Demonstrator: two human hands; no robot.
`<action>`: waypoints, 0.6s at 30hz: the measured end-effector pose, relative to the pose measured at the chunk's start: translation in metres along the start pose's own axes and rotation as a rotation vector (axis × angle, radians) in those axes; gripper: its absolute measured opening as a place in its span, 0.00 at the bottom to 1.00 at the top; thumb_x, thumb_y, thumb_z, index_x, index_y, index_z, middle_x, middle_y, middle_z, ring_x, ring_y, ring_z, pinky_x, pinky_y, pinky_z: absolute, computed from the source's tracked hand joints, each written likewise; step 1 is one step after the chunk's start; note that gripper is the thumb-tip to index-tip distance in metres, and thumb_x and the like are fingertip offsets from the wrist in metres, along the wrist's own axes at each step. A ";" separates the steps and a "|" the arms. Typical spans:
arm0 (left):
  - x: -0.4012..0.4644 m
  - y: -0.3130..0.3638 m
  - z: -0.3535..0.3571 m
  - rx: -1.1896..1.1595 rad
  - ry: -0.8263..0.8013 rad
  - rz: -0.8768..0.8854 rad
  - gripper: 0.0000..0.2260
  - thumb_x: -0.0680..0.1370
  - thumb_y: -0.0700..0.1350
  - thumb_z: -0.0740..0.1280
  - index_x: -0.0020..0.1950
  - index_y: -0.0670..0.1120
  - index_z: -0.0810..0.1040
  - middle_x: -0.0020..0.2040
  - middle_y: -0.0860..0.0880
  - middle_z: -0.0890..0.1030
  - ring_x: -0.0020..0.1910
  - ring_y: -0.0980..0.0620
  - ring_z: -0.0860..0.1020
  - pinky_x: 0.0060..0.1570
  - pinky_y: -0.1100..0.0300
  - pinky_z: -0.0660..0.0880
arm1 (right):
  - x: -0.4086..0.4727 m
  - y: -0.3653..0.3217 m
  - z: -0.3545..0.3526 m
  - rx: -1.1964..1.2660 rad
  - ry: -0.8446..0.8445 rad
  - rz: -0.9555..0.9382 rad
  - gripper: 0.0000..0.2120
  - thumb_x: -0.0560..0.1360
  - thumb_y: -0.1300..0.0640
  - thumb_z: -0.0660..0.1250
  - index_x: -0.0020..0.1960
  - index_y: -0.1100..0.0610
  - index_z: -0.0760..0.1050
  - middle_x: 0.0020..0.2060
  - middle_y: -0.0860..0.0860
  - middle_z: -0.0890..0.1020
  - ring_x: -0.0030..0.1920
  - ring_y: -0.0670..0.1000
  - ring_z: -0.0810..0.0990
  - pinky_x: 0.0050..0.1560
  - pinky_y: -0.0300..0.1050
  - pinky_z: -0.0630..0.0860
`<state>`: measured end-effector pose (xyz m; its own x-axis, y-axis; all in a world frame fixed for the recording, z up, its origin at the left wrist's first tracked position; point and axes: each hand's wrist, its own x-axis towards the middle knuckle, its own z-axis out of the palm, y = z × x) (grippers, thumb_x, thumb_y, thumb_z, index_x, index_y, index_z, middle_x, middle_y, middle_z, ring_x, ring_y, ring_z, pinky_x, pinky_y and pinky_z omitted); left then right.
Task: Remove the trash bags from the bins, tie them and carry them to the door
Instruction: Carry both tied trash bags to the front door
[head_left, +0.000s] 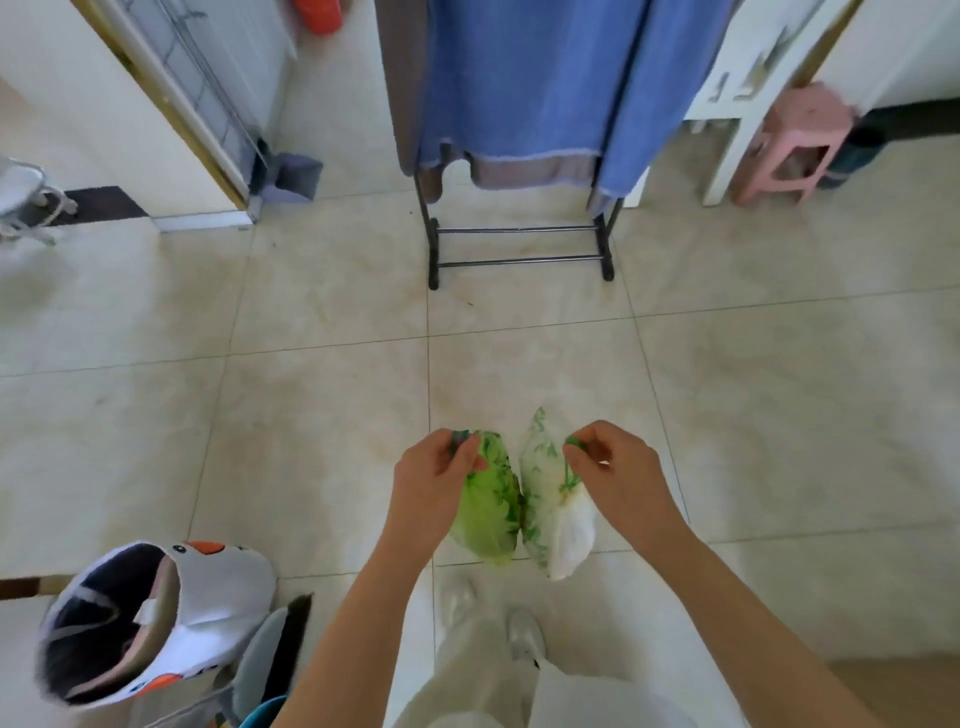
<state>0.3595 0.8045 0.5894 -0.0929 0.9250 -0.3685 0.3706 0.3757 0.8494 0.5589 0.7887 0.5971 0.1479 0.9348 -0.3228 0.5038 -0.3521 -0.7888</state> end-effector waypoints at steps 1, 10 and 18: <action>0.005 0.006 0.008 0.017 -0.035 0.004 0.07 0.78 0.45 0.66 0.45 0.43 0.80 0.35 0.53 0.85 0.40 0.57 0.83 0.52 0.49 0.79 | 0.002 0.006 -0.010 -0.009 0.042 0.024 0.04 0.74 0.59 0.67 0.41 0.58 0.77 0.37 0.57 0.80 0.33 0.48 0.73 0.35 0.26 0.69; 0.073 0.061 0.080 0.159 -0.362 0.141 0.07 0.79 0.46 0.66 0.41 0.49 0.79 0.36 0.56 0.85 0.41 0.53 0.84 0.48 0.51 0.78 | 0.027 0.040 -0.087 0.017 0.425 0.281 0.05 0.74 0.58 0.67 0.44 0.56 0.82 0.38 0.50 0.85 0.41 0.47 0.81 0.36 0.23 0.68; 0.132 0.131 0.168 0.197 -0.565 0.372 0.08 0.79 0.41 0.64 0.43 0.44 0.81 0.35 0.56 0.84 0.37 0.57 0.83 0.44 0.61 0.77 | 0.048 0.070 -0.169 -0.006 0.659 0.408 0.06 0.74 0.58 0.67 0.47 0.55 0.83 0.39 0.51 0.86 0.43 0.51 0.82 0.48 0.43 0.77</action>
<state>0.5510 0.9659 0.5885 0.5469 0.7985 -0.2517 0.4498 -0.0266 0.8927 0.7452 0.8163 0.6145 0.7975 0.5663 -0.2080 0.3049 -0.6759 -0.6710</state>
